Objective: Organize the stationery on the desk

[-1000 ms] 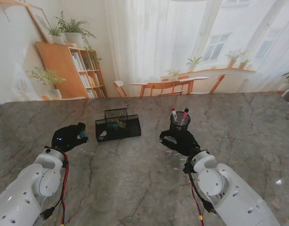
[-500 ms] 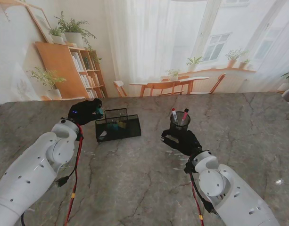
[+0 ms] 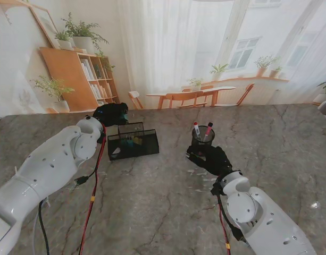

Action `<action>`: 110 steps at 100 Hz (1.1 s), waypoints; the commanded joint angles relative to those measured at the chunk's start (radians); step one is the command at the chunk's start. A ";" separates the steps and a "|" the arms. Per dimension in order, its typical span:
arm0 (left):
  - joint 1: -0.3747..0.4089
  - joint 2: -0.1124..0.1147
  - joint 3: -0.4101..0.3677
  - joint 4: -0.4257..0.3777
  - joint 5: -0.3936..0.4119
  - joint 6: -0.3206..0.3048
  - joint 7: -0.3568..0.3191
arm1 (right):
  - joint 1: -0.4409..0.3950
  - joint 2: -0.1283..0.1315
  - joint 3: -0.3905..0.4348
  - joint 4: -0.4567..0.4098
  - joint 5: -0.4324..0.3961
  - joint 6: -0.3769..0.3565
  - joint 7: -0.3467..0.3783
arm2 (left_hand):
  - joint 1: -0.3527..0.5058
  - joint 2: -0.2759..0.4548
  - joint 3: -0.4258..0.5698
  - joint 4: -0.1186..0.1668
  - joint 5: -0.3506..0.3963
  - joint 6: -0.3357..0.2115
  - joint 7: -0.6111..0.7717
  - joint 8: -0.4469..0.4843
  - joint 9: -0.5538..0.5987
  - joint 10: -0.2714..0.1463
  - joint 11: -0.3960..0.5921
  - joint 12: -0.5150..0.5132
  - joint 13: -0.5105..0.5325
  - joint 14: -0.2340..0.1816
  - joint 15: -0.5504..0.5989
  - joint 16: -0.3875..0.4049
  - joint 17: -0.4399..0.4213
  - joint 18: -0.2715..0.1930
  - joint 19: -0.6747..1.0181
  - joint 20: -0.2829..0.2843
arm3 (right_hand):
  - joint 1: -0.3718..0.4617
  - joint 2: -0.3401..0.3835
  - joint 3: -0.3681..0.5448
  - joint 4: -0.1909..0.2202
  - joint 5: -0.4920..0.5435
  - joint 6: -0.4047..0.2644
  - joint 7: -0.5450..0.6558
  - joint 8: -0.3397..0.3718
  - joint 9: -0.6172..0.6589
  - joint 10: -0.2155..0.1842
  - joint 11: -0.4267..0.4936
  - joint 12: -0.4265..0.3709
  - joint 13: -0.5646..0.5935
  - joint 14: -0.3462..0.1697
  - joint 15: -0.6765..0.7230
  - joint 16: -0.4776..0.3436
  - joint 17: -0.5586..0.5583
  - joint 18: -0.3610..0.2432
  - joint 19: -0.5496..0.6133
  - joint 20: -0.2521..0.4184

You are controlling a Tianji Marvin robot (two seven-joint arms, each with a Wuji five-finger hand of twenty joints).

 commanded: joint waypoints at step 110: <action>0.024 -0.012 0.054 0.000 0.007 -0.032 -0.020 | -0.017 -0.003 0.013 -0.012 0.001 0.008 -0.002 | 0.134 0.028 0.081 -0.037 0.047 -0.106 0.106 0.014 -0.009 -0.088 0.026 0.117 -0.081 -0.067 0.037 0.058 -0.084 -0.099 0.061 0.075 | 0.004 0.030 -0.019 -0.017 0.022 -0.001 0.006 0.020 0.006 0.007 0.018 0.012 0.001 0.002 0.000 0.001 -0.017 -0.002 0.007 -0.010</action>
